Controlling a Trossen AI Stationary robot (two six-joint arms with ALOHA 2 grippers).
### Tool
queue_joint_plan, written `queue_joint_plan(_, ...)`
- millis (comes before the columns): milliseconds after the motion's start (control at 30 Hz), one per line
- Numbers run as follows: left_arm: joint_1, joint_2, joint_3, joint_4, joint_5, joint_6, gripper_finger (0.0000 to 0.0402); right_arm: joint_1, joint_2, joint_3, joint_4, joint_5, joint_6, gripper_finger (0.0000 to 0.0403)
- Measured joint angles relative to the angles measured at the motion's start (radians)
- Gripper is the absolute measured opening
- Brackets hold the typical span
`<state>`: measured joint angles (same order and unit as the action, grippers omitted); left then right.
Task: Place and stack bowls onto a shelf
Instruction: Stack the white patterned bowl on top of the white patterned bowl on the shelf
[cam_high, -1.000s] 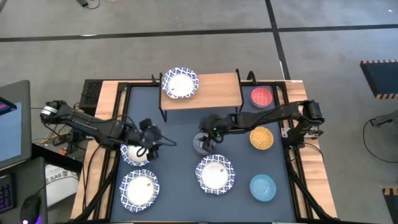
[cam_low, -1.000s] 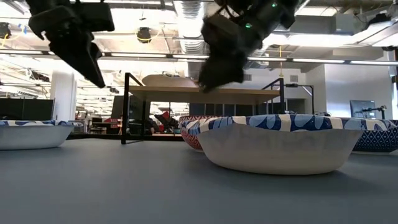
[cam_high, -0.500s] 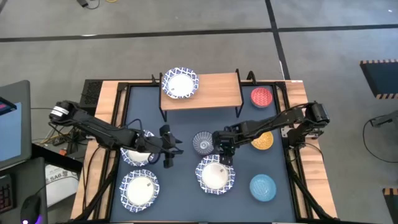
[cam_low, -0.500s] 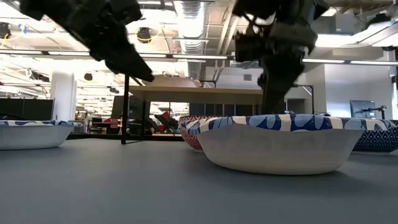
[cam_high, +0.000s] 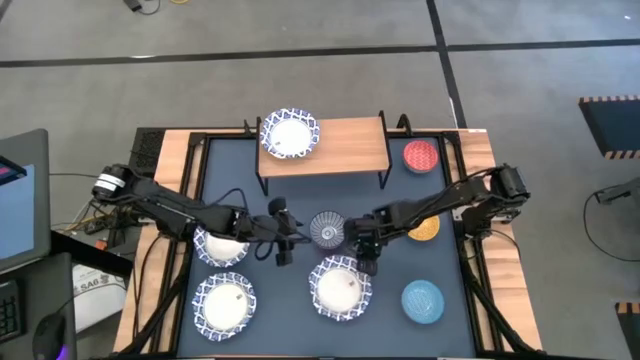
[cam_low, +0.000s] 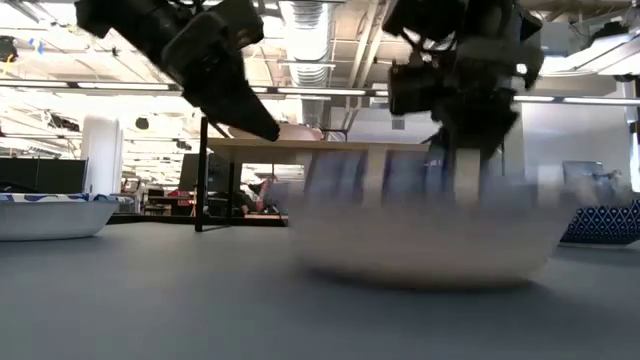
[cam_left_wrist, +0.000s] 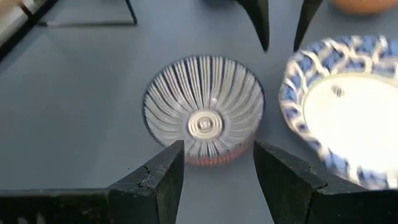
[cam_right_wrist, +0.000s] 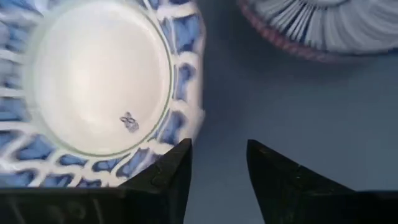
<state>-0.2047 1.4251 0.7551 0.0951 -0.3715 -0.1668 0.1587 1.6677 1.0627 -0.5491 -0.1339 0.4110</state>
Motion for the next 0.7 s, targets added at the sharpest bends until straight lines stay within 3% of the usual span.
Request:
queue_joint_plan(167, 0.010, -0.036, 0.071, -0.094, -0.001, 0.016, 0.0178, -0.055, -0.083, 0.010, -0.021, -0.047, -0.025, 0.0189)
queue_joint_plan(333, 0.038, -0.087, 0.172, -0.276, -0.002, 0.057, 0.0178, -0.115, -0.134, 0.011, -0.013, -0.092, 0.084, 0.0222)
queue_joint_plan(400, 0.056, -0.099, 0.186, -0.272, -0.001, 0.101, 0.0178, -0.132, -0.144, 0.011, 0.004, -0.093, 0.117, 0.0237)
queue_joint_plan(567, 0.082, -0.110, 0.162, -0.275, -0.007, 0.055, 0.0178, -0.149, -0.130, 0.011, 0.009, -0.099, 0.072, 0.0253)
queue_joint_plan(700, 0.043, -0.098, 0.069, -0.272, -0.027, -0.018, 0.0178, -0.107, -0.046, 0.009, 0.005, -0.035, 0.003, 0.0255)
